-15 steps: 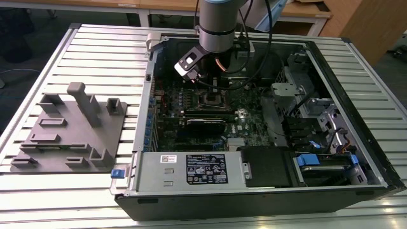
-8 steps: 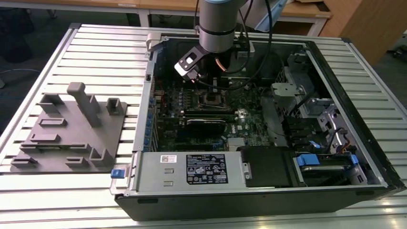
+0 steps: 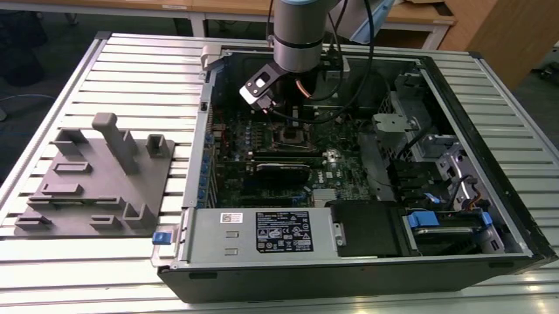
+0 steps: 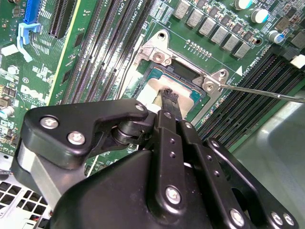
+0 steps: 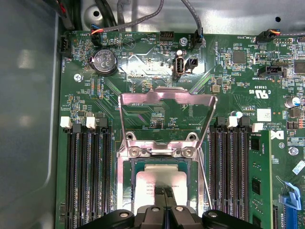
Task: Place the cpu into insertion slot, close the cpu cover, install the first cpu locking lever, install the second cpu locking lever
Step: 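Place the cpu into insertion slot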
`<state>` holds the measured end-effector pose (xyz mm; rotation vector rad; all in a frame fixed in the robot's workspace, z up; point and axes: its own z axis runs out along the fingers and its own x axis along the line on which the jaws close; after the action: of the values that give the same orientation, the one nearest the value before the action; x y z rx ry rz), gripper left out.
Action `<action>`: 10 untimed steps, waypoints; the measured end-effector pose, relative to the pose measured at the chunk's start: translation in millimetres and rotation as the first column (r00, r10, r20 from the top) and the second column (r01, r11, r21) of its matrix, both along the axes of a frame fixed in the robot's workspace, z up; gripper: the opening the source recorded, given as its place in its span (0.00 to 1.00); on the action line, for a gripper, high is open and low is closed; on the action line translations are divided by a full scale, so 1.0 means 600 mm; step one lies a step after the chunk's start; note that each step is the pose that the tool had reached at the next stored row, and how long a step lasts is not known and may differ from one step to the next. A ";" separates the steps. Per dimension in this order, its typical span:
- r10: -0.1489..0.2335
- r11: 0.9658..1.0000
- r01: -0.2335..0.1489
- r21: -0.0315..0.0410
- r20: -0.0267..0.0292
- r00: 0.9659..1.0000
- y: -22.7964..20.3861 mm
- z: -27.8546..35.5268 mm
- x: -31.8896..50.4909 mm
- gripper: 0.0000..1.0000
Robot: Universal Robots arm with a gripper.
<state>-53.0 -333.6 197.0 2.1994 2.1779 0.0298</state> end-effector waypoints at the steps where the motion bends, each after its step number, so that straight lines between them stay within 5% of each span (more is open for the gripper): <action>1: 0.000 1.000 0.000 0.000 0.000 1.000 0.0000 0.000 0.000 0.10; 10: 0.000 1.000 0.000 0.000 0.000 1.000 0.0001 0.018 0.000 0.10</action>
<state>-53.0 -333.5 208.0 2.1994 2.1779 0.0302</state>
